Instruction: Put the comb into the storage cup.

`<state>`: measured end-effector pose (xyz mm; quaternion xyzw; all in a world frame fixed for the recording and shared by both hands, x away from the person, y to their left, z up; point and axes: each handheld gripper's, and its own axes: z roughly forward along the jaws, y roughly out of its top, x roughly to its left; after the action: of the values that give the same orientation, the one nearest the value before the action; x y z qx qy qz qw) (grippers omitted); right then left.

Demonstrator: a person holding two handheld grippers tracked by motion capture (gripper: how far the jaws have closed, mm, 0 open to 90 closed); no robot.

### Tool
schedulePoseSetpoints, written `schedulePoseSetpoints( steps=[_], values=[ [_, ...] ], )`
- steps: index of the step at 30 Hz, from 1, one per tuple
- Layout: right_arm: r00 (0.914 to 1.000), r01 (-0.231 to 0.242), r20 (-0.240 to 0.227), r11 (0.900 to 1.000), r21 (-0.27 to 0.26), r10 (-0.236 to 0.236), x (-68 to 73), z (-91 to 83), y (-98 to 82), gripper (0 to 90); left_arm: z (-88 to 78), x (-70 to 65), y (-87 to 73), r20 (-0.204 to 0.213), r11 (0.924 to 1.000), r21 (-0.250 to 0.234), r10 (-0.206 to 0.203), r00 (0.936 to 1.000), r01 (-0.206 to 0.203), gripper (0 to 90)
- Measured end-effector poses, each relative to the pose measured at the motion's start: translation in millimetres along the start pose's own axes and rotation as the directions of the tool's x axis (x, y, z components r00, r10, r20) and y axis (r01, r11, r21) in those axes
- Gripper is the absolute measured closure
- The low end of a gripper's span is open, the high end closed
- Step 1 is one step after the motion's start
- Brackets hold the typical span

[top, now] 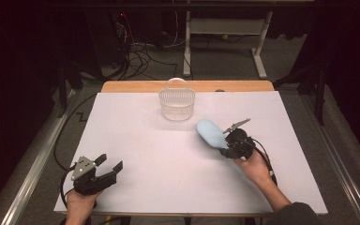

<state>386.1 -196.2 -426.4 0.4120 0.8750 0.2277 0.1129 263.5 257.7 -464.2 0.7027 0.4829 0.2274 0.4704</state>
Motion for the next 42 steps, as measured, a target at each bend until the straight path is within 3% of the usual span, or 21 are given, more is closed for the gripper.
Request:
schedulePoseSetpoints(
  steps=[5,11,24,35,42],
  values=[
    [1.0000,0.005,-0.007,1.000,0.002,-0.005,2.7,-10.6,-5.4,70.0,1.2,-1.9,0.6,0.003,1.0000,0.002,0.003,1.0000,-0.003,28.7],
    [0.9995,0.006,-0.030,0.999,-0.044,-0.008,1.2,-23.0,-13.9,70.0,3.8,-5.9,0.7,0.000,0.9999,0.007,0.012,0.9999,-0.012,28.6],
    [0.9969,-0.043,-0.070,0.991,-0.126,0.035,-3.2,-37.8,-44.7,70.0,4.4,-12.7,4.0,0.006,0.9993,-0.029,0.023,0.9997,-0.023,28.8],
    [0.9954,-0.057,-0.087,0.980,-0.192,0.041,1.1,-43.7,-66.5,70.0,10.1,-25.7,8.7,0.030,0.9980,-0.050,0.041,0.9987,-0.039,28.8],
    [0.9922,-0.082,-0.112,0.967,-0.242,0.056,4.0,-52.7,-76.4,70.0,12.8,-32.6,12.5,0.071,0.9988,-0.049,0.012,0.9974,-0.009,28.7]
  ],
)
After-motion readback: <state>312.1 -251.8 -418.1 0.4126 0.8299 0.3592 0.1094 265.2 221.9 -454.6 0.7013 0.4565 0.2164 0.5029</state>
